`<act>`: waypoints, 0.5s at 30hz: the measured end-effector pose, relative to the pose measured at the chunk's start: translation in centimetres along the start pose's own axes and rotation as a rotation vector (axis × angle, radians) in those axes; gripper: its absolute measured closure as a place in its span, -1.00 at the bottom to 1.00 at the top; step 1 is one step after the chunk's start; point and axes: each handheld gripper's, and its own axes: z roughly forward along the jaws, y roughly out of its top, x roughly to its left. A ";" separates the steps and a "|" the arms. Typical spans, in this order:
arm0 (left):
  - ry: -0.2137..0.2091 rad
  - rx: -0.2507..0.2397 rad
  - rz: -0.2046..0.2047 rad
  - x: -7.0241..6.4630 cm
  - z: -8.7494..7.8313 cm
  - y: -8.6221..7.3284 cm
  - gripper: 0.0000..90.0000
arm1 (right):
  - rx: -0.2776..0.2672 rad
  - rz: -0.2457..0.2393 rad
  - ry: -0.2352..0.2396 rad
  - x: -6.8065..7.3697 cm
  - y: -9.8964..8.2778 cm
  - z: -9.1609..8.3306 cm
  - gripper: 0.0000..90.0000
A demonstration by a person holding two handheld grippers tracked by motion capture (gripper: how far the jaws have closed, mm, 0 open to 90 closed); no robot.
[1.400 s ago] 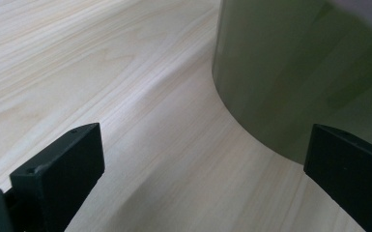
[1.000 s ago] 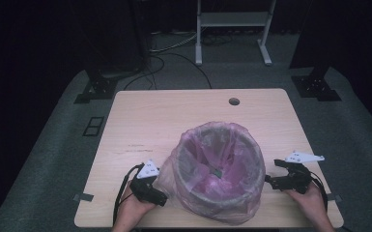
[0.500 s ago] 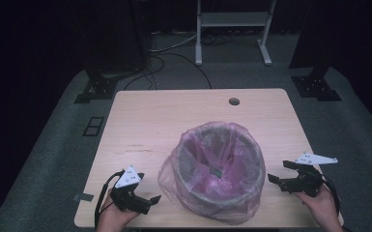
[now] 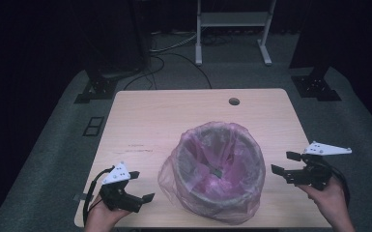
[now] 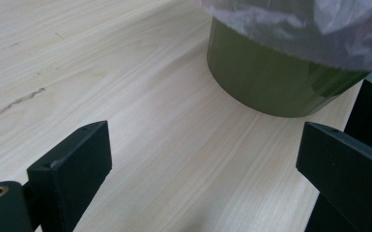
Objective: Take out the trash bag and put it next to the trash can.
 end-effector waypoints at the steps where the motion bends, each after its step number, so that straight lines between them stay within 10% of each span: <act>1: -0.004 0.001 0.001 0.0 -0.1 0.2 -0.91 | -0.003 -0.004 0.005 0.1 0.2 -0.1 -0.73; 15: -0.040 -0.010 0.052 -0.2 -1.7 4.4 -0.91 | -0.050 -0.030 0.063 1.7 3.1 -1.7 -0.71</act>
